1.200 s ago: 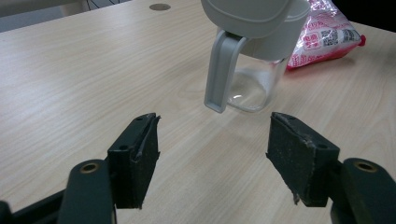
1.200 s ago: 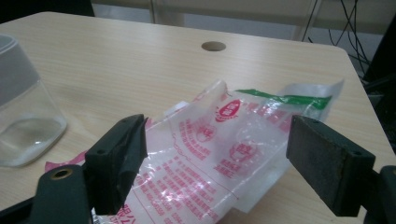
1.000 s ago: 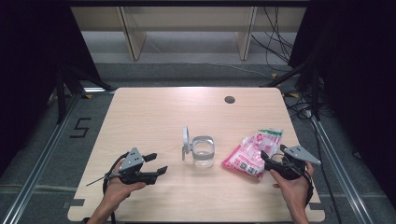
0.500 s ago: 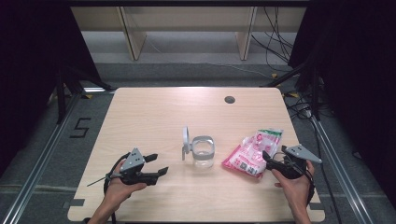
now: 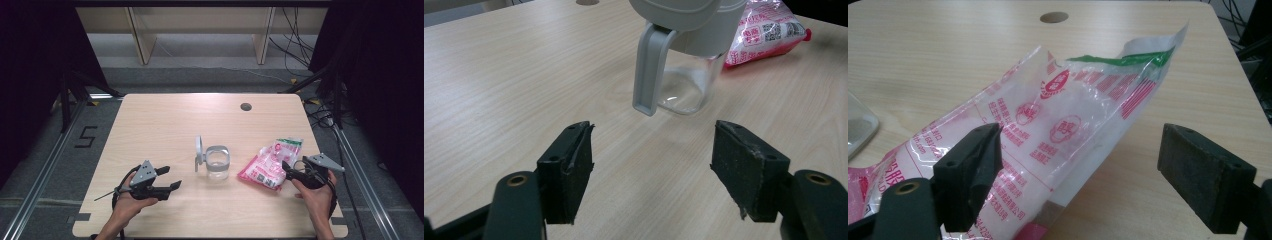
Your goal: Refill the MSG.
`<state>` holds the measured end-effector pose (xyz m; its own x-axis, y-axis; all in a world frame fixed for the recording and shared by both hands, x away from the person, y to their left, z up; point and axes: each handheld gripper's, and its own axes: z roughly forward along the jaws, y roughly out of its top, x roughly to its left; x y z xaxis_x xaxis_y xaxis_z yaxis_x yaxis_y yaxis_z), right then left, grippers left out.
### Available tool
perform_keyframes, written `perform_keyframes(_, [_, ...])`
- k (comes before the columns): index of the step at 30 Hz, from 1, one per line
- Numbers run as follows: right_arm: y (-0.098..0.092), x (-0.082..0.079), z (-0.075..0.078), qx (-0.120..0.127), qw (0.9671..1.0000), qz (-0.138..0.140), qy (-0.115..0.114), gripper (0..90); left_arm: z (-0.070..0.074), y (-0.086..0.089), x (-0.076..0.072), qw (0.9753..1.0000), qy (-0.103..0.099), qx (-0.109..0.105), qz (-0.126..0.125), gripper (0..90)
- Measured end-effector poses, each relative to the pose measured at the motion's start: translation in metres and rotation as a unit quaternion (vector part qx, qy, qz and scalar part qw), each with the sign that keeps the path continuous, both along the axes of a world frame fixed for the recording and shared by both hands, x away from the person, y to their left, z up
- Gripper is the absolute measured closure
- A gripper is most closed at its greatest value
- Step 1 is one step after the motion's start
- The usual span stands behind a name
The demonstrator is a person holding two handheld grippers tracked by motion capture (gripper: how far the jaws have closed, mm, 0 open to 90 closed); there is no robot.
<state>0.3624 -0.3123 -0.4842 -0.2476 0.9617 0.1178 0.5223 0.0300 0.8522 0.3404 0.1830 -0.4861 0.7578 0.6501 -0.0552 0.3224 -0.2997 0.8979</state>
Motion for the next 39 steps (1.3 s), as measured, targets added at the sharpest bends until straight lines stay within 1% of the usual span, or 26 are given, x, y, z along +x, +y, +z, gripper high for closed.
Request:
perform_keyframes(1, [-0.003, 0.003, -0.002, -0.016, 0.9997, 0.009, -0.017, 18.7, 0.000, 0.000, 0.000, 1.0000, -0.001, 0.003, 0.001, 32.0])
perform_keyframes(2, [-0.003, 0.003, -0.002, -0.016, 0.9997, 0.009, -0.017, 18.7, 0.000, 0.000, 0.000, 1.0000, -0.001, 0.003, 0.001, 32.0])
perform_keyframes(4, [-0.002, 0.005, -0.003, -0.014, 0.9998, 0.012, -0.009, 18.6, 0.000, 0.001, 0.002, 0.9999, -0.009, 0.008, -0.006, 32.0])
perform_keyframes(5, [0.000, 0.005, -0.003, 0.000, 0.9999, 0.012, -0.007, 18.6, 0.000, 0.001, 0.002, 0.9999, -0.007, 0.008, -0.003, 32.0])
perform_keyframes(7, [0.001, 0.010, -0.006, -0.010, 0.9998, 0.018, -0.007, 18.3, -0.001, 0.002, 0.002, 1.0000, -0.006, 0.007, -0.001, 32.0])
perform_keyframes(8, [0.002, 0.010, -0.006, -0.011, 0.9997, 0.020, 0.004, 18.1, -0.001, 0.002, 0.002, 0.9999, -0.006, 0.008, -0.003, 32.0])
perform_keyframes(11, [0.006, 0.015, -0.009, -0.010, 0.9995, 0.030, 0.011, 17.9, -0.002, -0.001, 0.000, 1.0000, 0.002, 0.002, 0.003, 32.0])
perform_keyframes(12, [0.010, 0.014, -0.010, -0.001, 0.9995, 0.023, 0.021, 18.1, -0.003, -0.001, 0.000, 1.0000, 0.003, 0.003, 0.003, 32.0])
perform_keyframes(13, [0.008, 0.018, -0.011, -0.021, 0.9991, 0.035, 0.008, 18.3, -0.003, -0.001, 0.000, 1.0000, 0.002, 0.004, 0.002, 32.0])
perform_keyframes(14, [0.010, 0.020, -0.012, -0.016, 0.9992, 0.034, 0.013, 18.7, -0.003, -0.001, 0.000, 1.0000, 0.005, 0.002, -0.001, 32.0])
perform_keyframes(15, [0.009, 0.020, -0.012, -0.013, 0.9989, 0.042, 0.019, 19.1, -0.003, -0.001, 0.001, 0.9999, -0.004, 0.008, -0.006, 32.0])
perform_keyframes(18, [0.009, 0.025, -0.015, -0.010, 0.9989, 0.045, 0.011, 20.5, -0.003, -0.001, 0.001, 0.9999, -0.004, 0.009, -0.006, 32.0])
perform_keyframes(20, [0.008, 0.028, -0.016, -0.001, 0.9988, 0.044, 0.021, 20.5, -0.003, 0.000, 0.002, 0.9999, -0.004, 0.009, -0.007, 32.0])
perform_keyframes(21, [0.006, 0.031, -0.016, -0.004, 0.9988, 0.044, 0.018, 21.7, -0.004, -0.001, 0.000, 1.0000, 0.005, 0.004, 0.001, 32.0])
perform_keyframes(22, [0.006, 0.032, -0.016, 0.007, 0.9989, 0.043, 0.019, 22.3, -0.004, -0.001, 0.000, 1.0000, 0.005, 0.004, 0.001, 32.0])
perform_keyframes(24, [0.005, 0.034, -0.017, 0.005, 0.9990, 0.041, 0.018, 22.7, -0.004, -0.002, 0.001, 1.0000, -0.002, 0.006, -0.003, 32.0])
perform_keyframes(26, [0.005, 0.038, -0.020, 0.007, 0.9989, 0.043, 0.019, 24.3, -0.004, -0.001, 0.001, 0.9999, -0.003, 0.011, -0.005, 32.0])
perform_keyframes(27, [0.005, 0.037, -0.019, 0.019, 0.9984, 0.048, 0.025, 25.1, -0.004, -0.001, 0.001, 0.9999, -0.003, 0.011, -0.005, 32.0])
perform_keyframes(28, [0.005, 0.039, -0.020, 0.013, 0.9986, 0.044, 0.026, 26.1, -0.004, -0.001, 0.001, 0.9999, -0.003, 0.011, -0.005, 32.0])
perform_keyframes(29, [0.009, 0.038, -0.019, 0.031, 0.9981, 0.036, 0.040, 29.3, -0.004, -0.001, 0.001, 0.9999, -0.003, 0.011, -0.004, 32.0])
perform_keyframes(31, [0.009, 0.038, -0.019, 0.029, 0.9976, 0.037, 0.051, 31.2, -0.004, -0.001, 0.001, 0.9999, -0.002, 0.011, -0.004, 32.0])
perform_keyframes(32, [0.006, 0.042, -0.021, 0.011, 0.9984, 0.051, 0.022, 34.0, -0.004, -0.001, 0.001, 0.9999, -0.002, 0.011, -0.004, 32.0])
perform_keyframes(36, [0.005, 0.042, -0.020, 0.018, 0.9979, 0.053, 0.034, 38.4, -0.004, -0.002, 0.001, 0.9999, -0.002, 0.012, -0.004, 32.0])
perform_keyframes(37, [0.005, 0.044, -0.022, 0.025, 0.9978, 0.056, 0.026, 39.8, -0.004, -0.002, 0.001, 0.9999, -0.002, 0.013, -0.005, 32.0])
perform_keyframes(38, [0.007, 0.042, -0.021, 0.025, 0.9981, 0.045, 0.034, 46.4, -0.004, -0.002, 0.002, 0.9999, -0.003, 0.013, -0.007, 32.0])
perform_keyframes(39, [0.007, 0.042, -0.021, 0.025, 0.9981, 0.045, 0.034, 46.4, -0.004, -0.002, 0.001, 0.9999, -0.002, 0.011, -0.007, 32.0])
